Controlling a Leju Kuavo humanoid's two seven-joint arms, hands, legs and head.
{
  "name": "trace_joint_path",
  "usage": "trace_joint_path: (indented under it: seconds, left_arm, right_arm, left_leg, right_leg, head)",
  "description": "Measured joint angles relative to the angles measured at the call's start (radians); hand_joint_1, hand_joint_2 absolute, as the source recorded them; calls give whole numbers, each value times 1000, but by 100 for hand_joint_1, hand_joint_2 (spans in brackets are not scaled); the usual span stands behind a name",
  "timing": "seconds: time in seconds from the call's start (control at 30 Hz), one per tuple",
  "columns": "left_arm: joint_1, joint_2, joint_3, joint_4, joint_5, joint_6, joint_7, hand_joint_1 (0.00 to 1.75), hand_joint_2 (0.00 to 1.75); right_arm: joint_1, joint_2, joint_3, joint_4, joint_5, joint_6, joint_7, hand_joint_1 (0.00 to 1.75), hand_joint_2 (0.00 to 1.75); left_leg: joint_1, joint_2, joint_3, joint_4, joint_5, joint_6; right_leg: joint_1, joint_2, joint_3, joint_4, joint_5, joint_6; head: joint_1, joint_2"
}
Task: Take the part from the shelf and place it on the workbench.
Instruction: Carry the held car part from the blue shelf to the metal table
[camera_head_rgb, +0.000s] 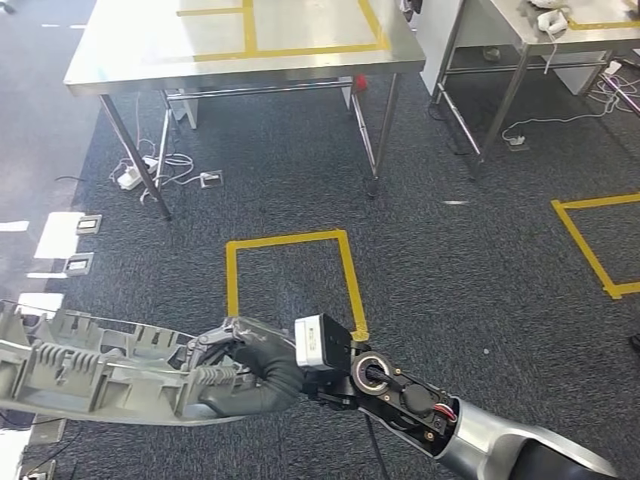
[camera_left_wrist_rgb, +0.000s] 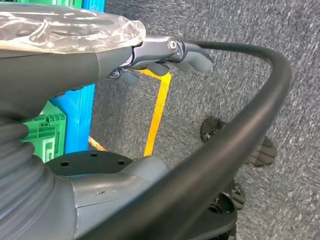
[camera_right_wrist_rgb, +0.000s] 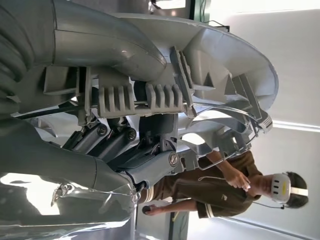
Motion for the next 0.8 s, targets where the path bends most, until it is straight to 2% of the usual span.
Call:
trace_joint_path:
  seconds: [0.2, 0.33, 0.6, 0.7, 0.8]
  left_arm:
    - [0, 0, 0, 0, 8, 2, 4, 0, 175]
    - [0, 0, 0, 0, 17, 2, 4, 0, 175]
    - [0, 1, 0, 0, 31, 2, 9, 0, 175]
    - [0, 3, 0, 0, 33, 1, 9, 0, 175]
    - [1, 5, 0, 0, 33, -1, 9, 0, 175]
  right_arm:
    - [0, 1, 0, 6, 2, 2, -2, 175, 175]
    - [-2, 2, 0, 10, 6, 2, -4, 175, 175]
    - [-11, 5, 1, 21, 6, 4, -5, 175, 175]
    - [-13, 9, 1, 24, 6, 5, -5, 175, 175]
    - [-14, 12, 1, 26, 7, 5, -5, 175, 175]
  left_leg:
    - [-3, -1, 0, 2, -3, 5]
    - [-3, -1, 1, 1, -3, 5]
    - [-3, 0, 4, -1, -3, 5]
    - [-4, 0, 3, 3, -6, 10]
    - [-3, -2, 14, -14, -10, 24]
  right_leg:
    - [-4, 0, 4, -7, 1, 29]
    - [-3, 0, 4, -7, 1, 34]
    - [-2, 0, 5, -8, 1, 35]
    - [-5, -1, 7, -10, 1, 39]
    - [-6, -3, 10, 2, 10, 51]
  head:
    - [0, 0]
    - [0, 0]
    - [-1, 0]
    - [-2, 0]
    - [-3, 0]
